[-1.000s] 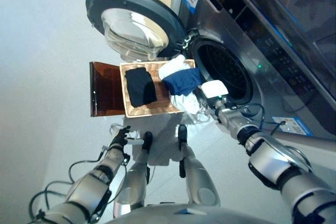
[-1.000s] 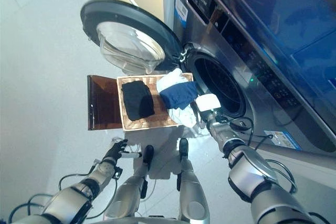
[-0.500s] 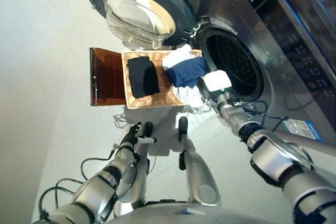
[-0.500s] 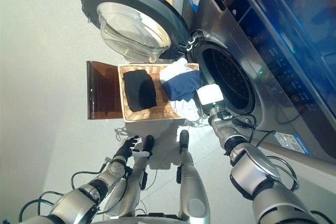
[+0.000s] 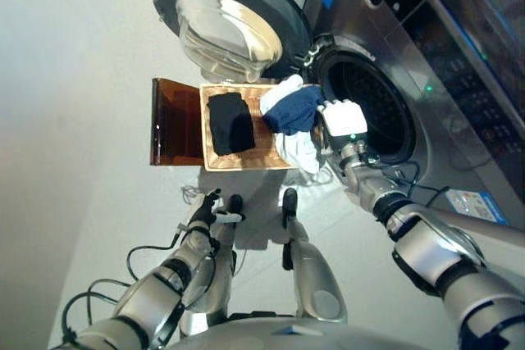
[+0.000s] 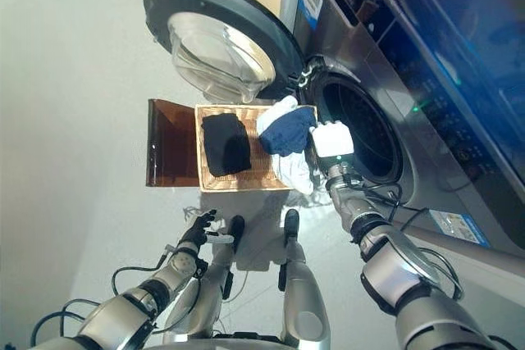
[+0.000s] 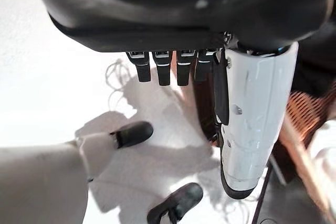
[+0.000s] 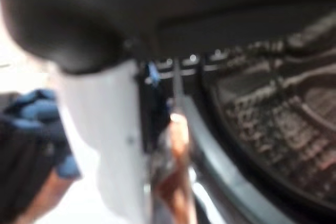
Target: Pick up the clothes and place them into the washing machine
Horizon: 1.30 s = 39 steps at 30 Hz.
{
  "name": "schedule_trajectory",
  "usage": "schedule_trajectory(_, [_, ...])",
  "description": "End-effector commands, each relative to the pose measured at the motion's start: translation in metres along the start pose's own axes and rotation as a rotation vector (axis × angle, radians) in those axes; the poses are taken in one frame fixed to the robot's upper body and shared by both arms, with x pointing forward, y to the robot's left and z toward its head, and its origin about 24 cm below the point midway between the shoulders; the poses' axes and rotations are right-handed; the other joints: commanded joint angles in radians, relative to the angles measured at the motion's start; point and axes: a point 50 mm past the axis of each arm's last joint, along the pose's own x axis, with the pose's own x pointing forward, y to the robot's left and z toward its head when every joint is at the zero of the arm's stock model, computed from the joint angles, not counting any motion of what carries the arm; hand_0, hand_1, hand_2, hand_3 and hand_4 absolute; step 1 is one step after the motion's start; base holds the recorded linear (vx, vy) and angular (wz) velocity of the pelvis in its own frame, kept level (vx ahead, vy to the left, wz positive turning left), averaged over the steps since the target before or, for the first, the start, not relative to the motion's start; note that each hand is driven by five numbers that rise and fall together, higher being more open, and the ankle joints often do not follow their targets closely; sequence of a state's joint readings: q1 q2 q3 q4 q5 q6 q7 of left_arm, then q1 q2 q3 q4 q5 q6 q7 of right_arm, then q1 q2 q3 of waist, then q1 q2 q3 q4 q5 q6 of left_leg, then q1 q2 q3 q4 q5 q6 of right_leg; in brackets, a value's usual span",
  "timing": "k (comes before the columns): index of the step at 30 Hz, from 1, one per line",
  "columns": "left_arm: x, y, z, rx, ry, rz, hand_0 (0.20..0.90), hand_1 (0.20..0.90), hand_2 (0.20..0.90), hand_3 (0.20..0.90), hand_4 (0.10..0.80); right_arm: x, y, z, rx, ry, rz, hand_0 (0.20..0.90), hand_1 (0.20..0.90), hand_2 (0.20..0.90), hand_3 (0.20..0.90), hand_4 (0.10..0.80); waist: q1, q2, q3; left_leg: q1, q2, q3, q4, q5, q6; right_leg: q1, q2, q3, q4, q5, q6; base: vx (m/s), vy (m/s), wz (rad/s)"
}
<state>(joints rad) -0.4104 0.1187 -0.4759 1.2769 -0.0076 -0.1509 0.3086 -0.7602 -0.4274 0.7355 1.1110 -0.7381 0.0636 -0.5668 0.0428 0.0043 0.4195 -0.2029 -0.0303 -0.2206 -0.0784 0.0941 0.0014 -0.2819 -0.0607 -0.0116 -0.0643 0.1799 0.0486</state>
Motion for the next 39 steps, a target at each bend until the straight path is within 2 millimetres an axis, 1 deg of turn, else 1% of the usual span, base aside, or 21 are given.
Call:
schedule_trajectory(1, [-0.010, -0.017, -0.019, 0.027, 0.048, -0.038, 0.900, 0.900, 0.900, 0.900, 0.800, 0.001, -0.004, -0.003, 0.053, 0.038, -0.052, 0.900, 0.900, 0.900, 0.900, 0.800, -0.001, -0.033, -0.097, -0.006, 0.012, 0.052, -0.008, -0.017, -0.017, -0.062, -0.024, 0.065, 0.180, -0.125, 0.062, 0.011, -0.009, -0.10])
schedule_trajectory(8, [-0.011, -0.017, -0.025, 0.027, 0.068, -0.051, 0.900, 0.900, 0.900, 0.900, 0.800, -0.009, 0.013, -0.006, 0.087, 0.078, 0.032, 0.900, 0.900, 0.900, 0.900, 0.800, -0.009, -0.049, -0.135, 0.049, 0.021, 0.077, -0.007, -0.041, -0.011, -0.020, -0.017, 0.087, 0.164, -0.125, 0.061, 0.017, -0.001, -0.17])
schedule_trajectory(9, [-0.011, -0.017, -0.025, 0.027, 0.068, -0.051, 0.900, 0.900, 0.900, 0.900, 0.800, -0.009, 0.013, -0.006, 0.087, 0.078, 0.032, 0.900, 0.900, 0.900, 0.900, 0.800, -0.008, -0.049, -0.134, 0.050, 0.022, 0.078, -0.007, -0.041, -0.011, -0.019, -0.017, 0.088, 0.164, -0.125, 0.061, 0.020, -0.011, -0.18])
schedule_trajectory(11, [-0.013, -0.017, -0.031, 0.028, 0.086, -0.058, 0.900, 0.900, 0.900, 0.900, 0.800, -0.013, 0.017, -0.007, 0.099, 0.088, 0.050, 0.900, 0.900, 0.900, 0.900, 0.800, -0.013, -0.051, -0.149, 0.071, 0.028, 0.088, -0.006, -0.050, -0.008, -0.003, -0.013, 0.099, 0.157, -0.125, 0.062, 0.025, -0.011, -0.20])
schedule_trajectory(14, [-0.014, -0.016, -0.035, 0.033, 0.093, -0.059, 0.900, 0.900, 0.900, 0.900, 0.800, -0.015, 0.018, -0.009, 0.107, 0.089, 0.051, 0.900, 0.900, 0.900, 0.900, 0.800, -0.016, -0.054, -0.163, 0.093, 0.032, 0.099, -0.006, -0.059, -0.005, 0.011, -0.006, 0.112, 0.158, -0.129, 0.062, 0.023, -0.007, -0.14])
schedule_trajectory(21, [-0.018, -0.015, -0.045, 0.033, 0.121, -0.064, 0.900, 0.900, 0.900, 0.900, 0.800, -0.018, 0.020, -0.009, 0.129, 0.092, 0.050, 0.900, 0.900, 0.900, 0.900, 0.800, -0.018, -0.058, -0.186, 0.132, 0.044, 0.111, -0.005, -0.074, -0.003, 0.042, 0.001, 0.120, 0.158, -0.142, 0.061, 0.027, -0.010, -0.08])
schedule_trajectory(31, [-0.018, -0.012, -0.047, 0.025, 0.131, -0.052, 0.900, 0.900, 0.900, 0.900, 0.800, -0.003, 0.002, 0.014, 0.147, -0.018, 0.011, 0.900, 0.900, 0.900, 0.900, 0.800, -0.008, -0.067, -0.200, 0.139, 0.052, 0.102, -0.005, -0.075, -0.004, 0.052, 0.006, 0.116, 0.155, -0.150, 0.058, -0.001, -0.002, 0.03])
schedule_trajectory(32, [-0.018, -0.012, -0.048, 0.025, 0.133, -0.051, 0.900, 0.900, 0.900, 0.900, 0.800, 0.000, -0.003, 0.017, 0.142, -0.036, -0.001, 0.900, 0.900, 0.900, 0.900, 0.800, -0.006, -0.069, -0.199, 0.136, 0.053, 0.101, -0.005, -0.073, -0.005, 0.050, 0.005, 0.115, 0.154, -0.148, 0.058, -0.022, -0.004, 0.13])
schedule_trajectory(39, [-0.014, -0.004, -0.044, 0.007, 0.135, -0.015, 0.900, 0.900, 0.900, 0.900, 0.800, 0.013, -0.020, 0.029, 0.109, -0.087, -0.033, 0.900, 0.900, 0.900, 0.900, 0.800, 0.011, -0.073, -0.175, 0.096, 0.046, 0.079, -0.006, -0.052, -0.006, 0.030, -0.004, 0.093, 0.151, -0.138, 0.058, -0.038, 0.001, 0.15])
